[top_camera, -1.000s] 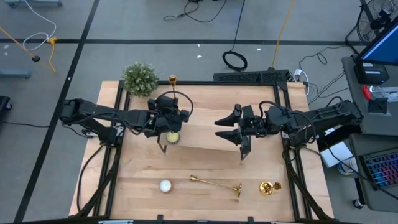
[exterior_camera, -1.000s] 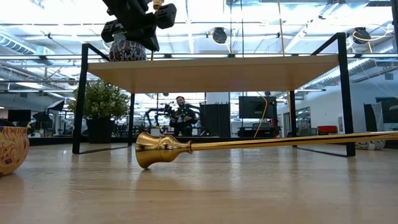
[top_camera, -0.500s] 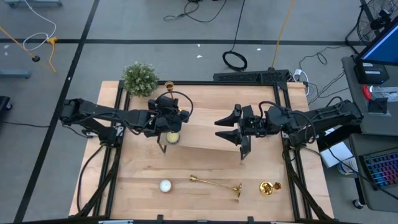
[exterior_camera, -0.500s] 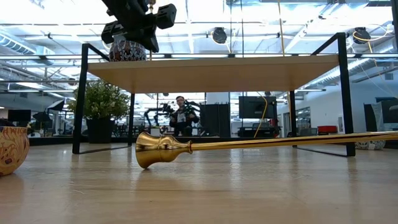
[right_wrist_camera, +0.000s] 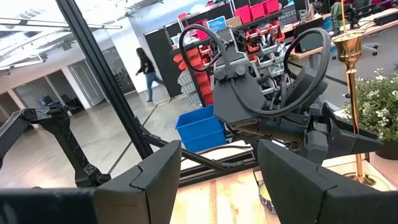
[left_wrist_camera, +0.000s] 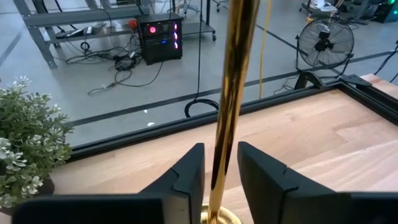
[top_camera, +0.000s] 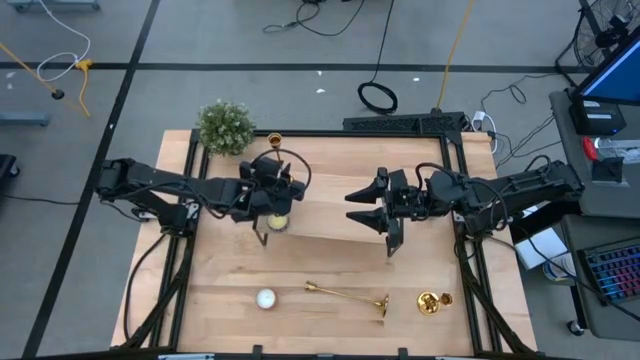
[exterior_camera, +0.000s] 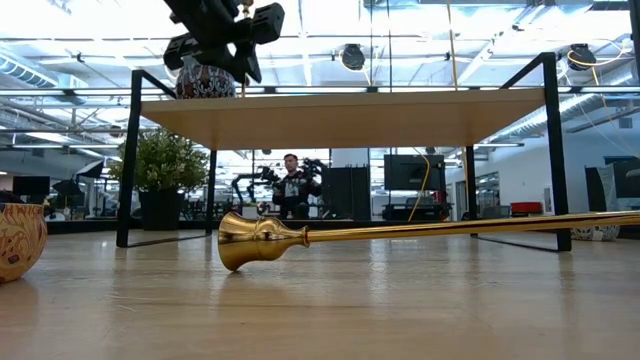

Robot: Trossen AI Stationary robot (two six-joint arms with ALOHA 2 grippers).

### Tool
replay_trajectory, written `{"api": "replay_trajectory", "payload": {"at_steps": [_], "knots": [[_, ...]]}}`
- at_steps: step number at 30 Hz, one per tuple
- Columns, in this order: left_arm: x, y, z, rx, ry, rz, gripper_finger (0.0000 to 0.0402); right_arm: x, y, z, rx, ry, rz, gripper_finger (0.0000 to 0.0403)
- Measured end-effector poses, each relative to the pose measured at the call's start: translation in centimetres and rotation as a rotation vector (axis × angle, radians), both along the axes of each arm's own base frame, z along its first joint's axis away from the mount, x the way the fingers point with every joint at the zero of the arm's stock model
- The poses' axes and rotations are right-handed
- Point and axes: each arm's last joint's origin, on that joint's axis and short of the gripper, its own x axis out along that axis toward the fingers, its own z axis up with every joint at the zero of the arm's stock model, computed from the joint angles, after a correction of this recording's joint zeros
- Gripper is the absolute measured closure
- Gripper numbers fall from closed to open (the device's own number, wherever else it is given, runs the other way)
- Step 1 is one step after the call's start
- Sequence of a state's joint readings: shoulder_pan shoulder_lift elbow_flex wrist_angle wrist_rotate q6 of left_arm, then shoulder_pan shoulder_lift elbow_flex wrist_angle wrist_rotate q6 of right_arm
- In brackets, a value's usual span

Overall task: Pick & Place candle stick holders
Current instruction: Put the left gold candle holder on the shelf, then put the blue scented candle on the shelf

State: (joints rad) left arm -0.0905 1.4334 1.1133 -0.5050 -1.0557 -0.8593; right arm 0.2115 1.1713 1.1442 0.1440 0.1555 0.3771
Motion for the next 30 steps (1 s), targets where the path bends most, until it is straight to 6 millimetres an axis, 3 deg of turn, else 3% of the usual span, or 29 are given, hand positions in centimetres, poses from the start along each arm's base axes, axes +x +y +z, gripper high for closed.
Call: {"api": "replay_trajectory", "payload": {"at_steps": [30], "knots": [[-1.0,-0.8,0.5,-0.021,0.006,-0.029,0.0285,0.0,0.0,0.0,0.000,0.000,-0.002,0.0193]]}}
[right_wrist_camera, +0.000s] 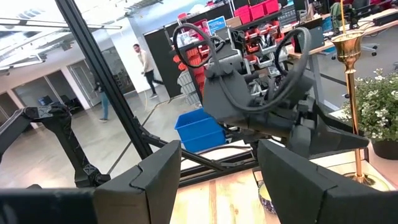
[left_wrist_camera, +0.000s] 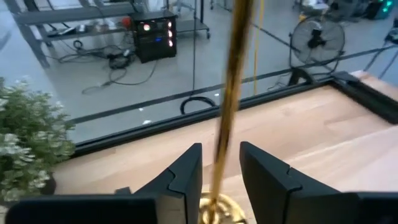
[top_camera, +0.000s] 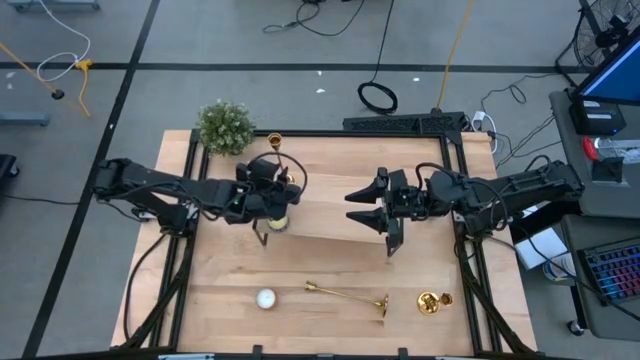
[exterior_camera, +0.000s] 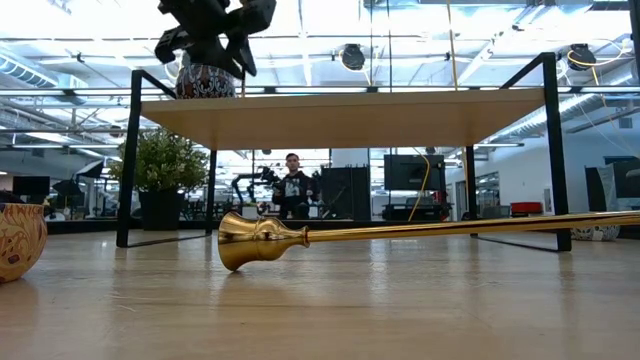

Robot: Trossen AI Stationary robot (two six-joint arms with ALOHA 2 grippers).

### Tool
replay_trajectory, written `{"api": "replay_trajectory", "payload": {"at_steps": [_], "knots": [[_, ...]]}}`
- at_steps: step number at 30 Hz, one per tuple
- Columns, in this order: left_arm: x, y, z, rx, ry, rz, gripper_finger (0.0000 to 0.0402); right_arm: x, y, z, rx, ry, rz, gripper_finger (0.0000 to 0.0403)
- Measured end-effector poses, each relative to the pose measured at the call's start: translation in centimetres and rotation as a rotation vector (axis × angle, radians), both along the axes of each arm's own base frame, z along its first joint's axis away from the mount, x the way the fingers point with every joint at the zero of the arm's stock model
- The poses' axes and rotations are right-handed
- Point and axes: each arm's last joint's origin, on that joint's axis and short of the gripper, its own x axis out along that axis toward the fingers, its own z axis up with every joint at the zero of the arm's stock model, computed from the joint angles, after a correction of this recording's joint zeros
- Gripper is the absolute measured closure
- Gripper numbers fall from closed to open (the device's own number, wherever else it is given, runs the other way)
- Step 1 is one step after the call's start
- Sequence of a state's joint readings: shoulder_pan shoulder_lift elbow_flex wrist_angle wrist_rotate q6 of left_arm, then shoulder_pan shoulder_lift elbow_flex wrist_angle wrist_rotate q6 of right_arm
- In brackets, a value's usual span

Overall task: Pick & Place candle stick holders
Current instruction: Put the blue scented candle on the shelf

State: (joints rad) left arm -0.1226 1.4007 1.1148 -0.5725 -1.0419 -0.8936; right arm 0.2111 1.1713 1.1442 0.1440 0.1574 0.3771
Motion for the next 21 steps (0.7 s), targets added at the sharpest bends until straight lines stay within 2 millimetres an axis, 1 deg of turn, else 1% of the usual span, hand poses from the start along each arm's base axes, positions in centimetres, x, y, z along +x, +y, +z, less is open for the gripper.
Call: {"api": "replay_trajectory", "payload": {"at_steps": [2,5,12,15,18,21], "knots": [[-0.2,-0.3,0.0,-0.007,0.008,-0.018,0.0273,0.0,0.0,0.0,0.000,0.000,-0.001,0.0193],[-0.2,-0.4,0.4,-0.013,-0.014,-0.024,0.0236,0.0,-0.1,0.0,0.000,0.000,-0.004,0.0193],[-0.1,-0.4,0.1,-0.099,-0.026,-0.059,0.0114,0.0,-0.1,0.0,0.000,0.000,-0.027,0.0193],[-0.2,-0.6,0.0,-0.106,-0.019,-0.072,0.0074,0.0,-0.1,0.0,-0.002,0.000,-0.031,0.0193],[-0.9,-1.0,0.5,-0.108,-0.014,-0.085,0.0055,0.0,-0.2,0.0,-0.003,0.000,-0.031,0.0193],[-1.7,-1.5,0.9,-0.134,-0.029,-0.098,0.0058,0.0,-0.2,0.0,-0.003,0.001,-0.031,0.0193]]}}
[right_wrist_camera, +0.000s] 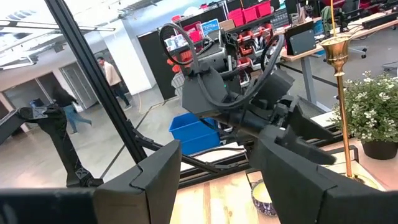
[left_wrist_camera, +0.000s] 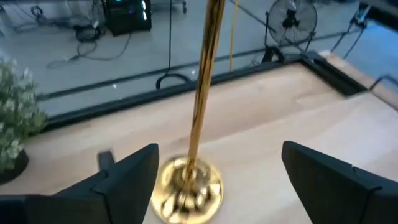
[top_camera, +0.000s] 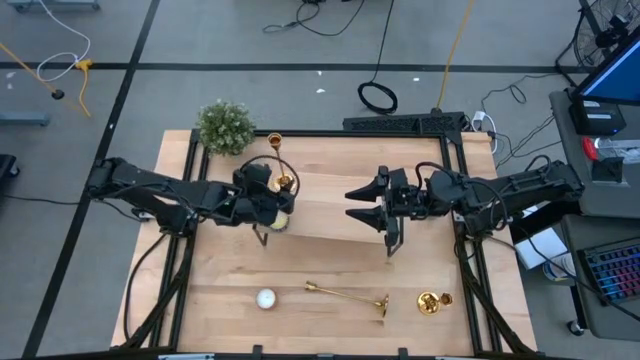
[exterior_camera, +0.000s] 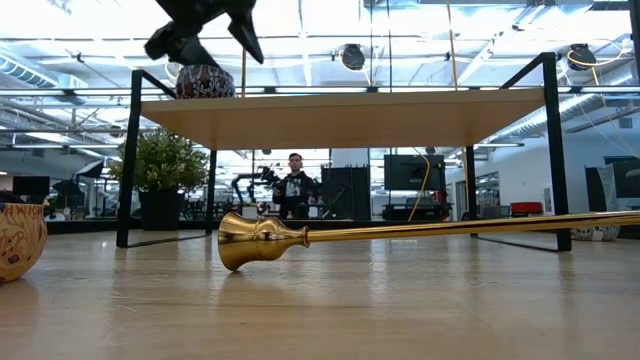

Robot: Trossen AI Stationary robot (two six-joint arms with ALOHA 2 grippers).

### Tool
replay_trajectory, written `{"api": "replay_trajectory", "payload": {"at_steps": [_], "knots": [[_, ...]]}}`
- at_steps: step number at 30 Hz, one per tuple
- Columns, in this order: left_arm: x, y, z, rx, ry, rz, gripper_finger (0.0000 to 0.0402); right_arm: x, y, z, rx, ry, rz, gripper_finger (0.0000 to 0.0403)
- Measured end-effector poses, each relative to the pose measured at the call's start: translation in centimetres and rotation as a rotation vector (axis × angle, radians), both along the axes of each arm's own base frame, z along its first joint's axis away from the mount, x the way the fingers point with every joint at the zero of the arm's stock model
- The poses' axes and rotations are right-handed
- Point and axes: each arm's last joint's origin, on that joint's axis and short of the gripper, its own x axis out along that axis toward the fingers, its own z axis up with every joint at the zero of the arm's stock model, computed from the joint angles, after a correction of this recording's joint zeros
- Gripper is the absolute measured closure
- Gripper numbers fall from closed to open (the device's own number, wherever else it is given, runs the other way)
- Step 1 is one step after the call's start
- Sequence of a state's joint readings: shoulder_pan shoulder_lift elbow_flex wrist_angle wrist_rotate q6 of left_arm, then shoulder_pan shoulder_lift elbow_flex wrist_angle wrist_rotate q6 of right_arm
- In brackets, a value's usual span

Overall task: Pick & Place candle stick holders
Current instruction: Put the blue scented candle on the shelf

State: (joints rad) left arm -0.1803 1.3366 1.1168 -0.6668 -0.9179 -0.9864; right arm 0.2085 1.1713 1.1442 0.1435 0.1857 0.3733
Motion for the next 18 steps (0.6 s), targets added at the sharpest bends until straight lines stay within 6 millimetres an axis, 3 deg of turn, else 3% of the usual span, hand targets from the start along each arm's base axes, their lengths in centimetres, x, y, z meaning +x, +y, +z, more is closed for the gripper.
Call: {"api": "replay_trajectory", "payload": {"at_steps": [8,18], "knots": [[-3.5,-3.1,2.2,-0.144,-0.077,-0.172,0.0102,0.0,0.0,-0.1,-0.001,0.007,0.000,0.0193],[-7.1,-6.9,4.9,-0.473,-0.154,-0.622,0.0146,-0.1,0.3,-0.6,0.011,0.066,0.014,0.0193]]}}
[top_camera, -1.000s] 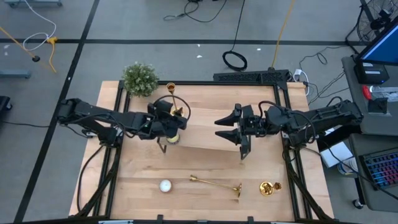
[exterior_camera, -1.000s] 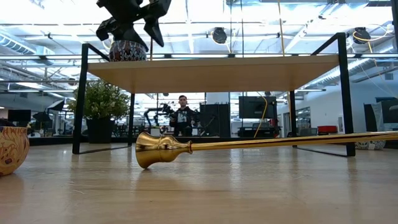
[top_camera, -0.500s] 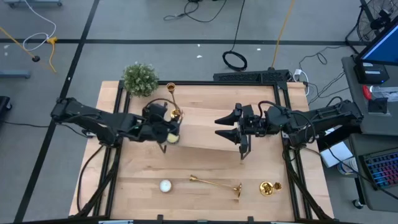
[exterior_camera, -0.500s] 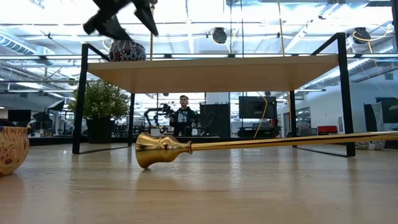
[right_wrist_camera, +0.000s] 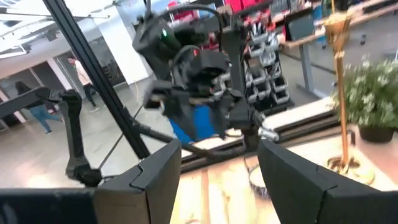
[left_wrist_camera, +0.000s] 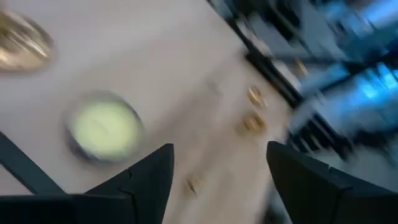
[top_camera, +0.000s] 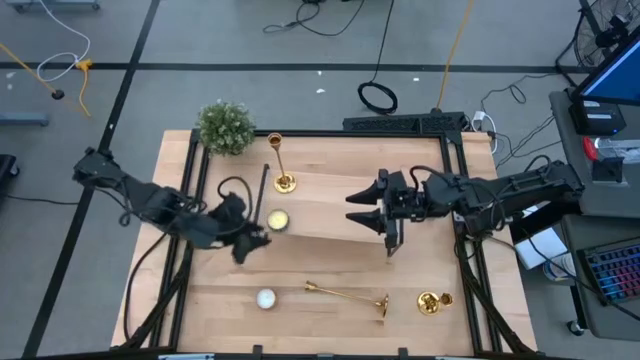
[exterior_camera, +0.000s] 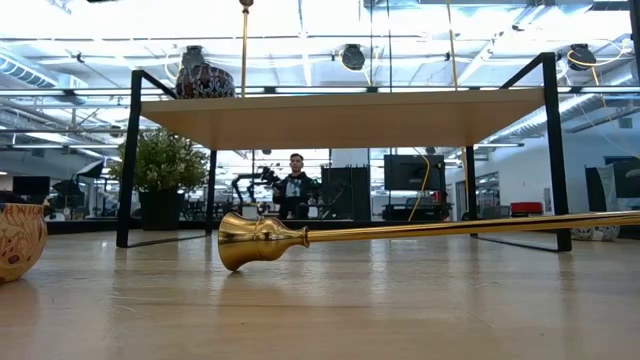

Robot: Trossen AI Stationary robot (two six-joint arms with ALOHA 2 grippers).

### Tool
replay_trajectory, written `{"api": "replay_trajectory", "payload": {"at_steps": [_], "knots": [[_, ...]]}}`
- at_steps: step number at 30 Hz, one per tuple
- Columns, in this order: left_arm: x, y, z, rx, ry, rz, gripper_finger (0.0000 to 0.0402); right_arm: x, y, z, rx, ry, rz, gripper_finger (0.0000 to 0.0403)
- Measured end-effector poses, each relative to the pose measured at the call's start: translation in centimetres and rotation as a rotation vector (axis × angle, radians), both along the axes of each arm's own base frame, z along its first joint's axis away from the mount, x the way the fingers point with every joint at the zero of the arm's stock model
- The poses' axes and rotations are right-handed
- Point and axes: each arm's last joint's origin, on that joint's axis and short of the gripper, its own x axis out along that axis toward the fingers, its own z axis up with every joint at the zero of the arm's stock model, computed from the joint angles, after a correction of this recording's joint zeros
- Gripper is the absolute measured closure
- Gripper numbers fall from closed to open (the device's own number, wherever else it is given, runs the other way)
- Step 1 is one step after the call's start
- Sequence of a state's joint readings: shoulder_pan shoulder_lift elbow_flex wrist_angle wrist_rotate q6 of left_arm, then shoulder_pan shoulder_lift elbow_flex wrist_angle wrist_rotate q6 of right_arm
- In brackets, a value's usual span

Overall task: Pick & Place candle stick holders
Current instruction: Put the blue scented candle on the shelf

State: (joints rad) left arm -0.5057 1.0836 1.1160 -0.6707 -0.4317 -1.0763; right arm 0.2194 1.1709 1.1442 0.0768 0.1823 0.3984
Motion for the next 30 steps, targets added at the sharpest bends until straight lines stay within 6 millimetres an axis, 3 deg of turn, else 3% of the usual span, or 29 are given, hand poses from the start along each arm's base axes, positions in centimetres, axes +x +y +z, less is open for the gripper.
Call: {"api": "replay_trajectory", "payload": {"at_steps": [8,18,26,30], "knots": [[-1.6,-2.1,-0.8,-0.093,0.160,-0.278,0.0193,0.8,1.7,-2.6,0.109,0.199,0.035,0.0205],[-2.8,-3.5,-2.2,0.073,0.247,-0.279,0.0261,1.9,6.4,-6.1,0.212,0.378,0.129,0.0324],[-2.7,-4.5,-3.0,0.113,0.295,-0.304,0.0292,2.4,8.1,-6.3,0.274,0.345,0.204,0.0396],[-2.7,-4.9,-3.6,0.132,0.335,-0.312,0.0303,2.1,8.7,-6.3,0.344,0.380,0.310,0.0397]]}}
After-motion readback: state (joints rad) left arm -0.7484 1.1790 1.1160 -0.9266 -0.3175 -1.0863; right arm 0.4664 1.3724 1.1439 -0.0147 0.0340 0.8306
